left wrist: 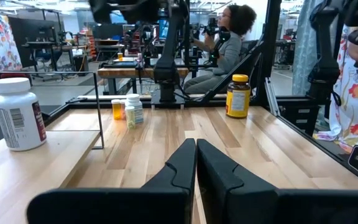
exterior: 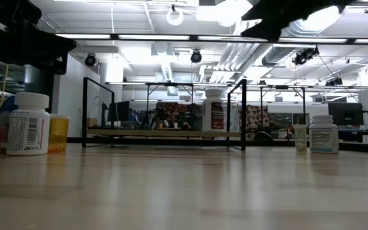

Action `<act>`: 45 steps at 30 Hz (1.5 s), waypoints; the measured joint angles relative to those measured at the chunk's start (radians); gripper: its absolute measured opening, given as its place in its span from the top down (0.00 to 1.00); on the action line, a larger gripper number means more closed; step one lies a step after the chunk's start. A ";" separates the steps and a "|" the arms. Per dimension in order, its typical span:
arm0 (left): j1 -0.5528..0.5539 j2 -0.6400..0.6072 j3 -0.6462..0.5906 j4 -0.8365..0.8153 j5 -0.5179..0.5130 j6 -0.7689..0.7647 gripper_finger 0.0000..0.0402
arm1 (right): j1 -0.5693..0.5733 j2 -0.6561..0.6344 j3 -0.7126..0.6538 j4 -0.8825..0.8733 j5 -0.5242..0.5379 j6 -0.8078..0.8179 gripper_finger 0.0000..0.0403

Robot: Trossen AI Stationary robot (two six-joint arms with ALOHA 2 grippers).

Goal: Pick and place medicine bottles onto shelf by color
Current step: Put the left small white pill bottle on the shelf

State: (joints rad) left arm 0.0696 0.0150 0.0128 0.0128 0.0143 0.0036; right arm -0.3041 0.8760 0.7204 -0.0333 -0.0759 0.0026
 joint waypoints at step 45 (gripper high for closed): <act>0.000 0.045 0.011 0.292 -0.044 -0.114 0.81 | 0.163 -0.096 -0.325 0.508 -0.004 -0.002 0.16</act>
State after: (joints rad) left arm 0.0696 0.0604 0.0242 0.3046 -0.0295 -0.1108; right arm -0.1410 0.7803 0.3950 0.4746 -0.0800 0.0008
